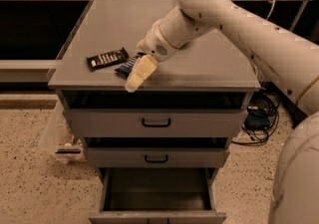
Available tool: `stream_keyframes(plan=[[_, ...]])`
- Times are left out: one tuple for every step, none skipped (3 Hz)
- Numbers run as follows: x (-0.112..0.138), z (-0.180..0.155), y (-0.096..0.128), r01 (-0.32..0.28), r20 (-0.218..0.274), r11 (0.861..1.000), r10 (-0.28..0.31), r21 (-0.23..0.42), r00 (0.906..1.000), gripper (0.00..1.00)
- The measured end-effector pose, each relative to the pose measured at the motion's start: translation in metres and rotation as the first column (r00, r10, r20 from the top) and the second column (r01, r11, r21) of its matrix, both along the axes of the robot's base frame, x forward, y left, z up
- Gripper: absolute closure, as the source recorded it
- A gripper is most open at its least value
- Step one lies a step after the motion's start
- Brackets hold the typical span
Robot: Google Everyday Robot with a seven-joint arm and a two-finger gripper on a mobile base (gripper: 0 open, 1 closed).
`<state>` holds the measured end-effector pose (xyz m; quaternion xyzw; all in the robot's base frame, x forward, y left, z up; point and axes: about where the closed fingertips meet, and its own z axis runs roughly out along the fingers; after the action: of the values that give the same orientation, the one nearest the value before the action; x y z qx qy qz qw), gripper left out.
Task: Place rxbar blueberry into bottom drawer
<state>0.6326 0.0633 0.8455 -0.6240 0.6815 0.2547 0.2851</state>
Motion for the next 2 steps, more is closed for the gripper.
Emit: stream_keyframes(plan=[[0.001,0.005,-0.009,0.05,0.022,0.998,-0.049,-0.039,0.9986,0.0],[0.007,0.011,-0.031,0.152,0.061,0.986,-0.147,-0.073,0.9872,0.0]])
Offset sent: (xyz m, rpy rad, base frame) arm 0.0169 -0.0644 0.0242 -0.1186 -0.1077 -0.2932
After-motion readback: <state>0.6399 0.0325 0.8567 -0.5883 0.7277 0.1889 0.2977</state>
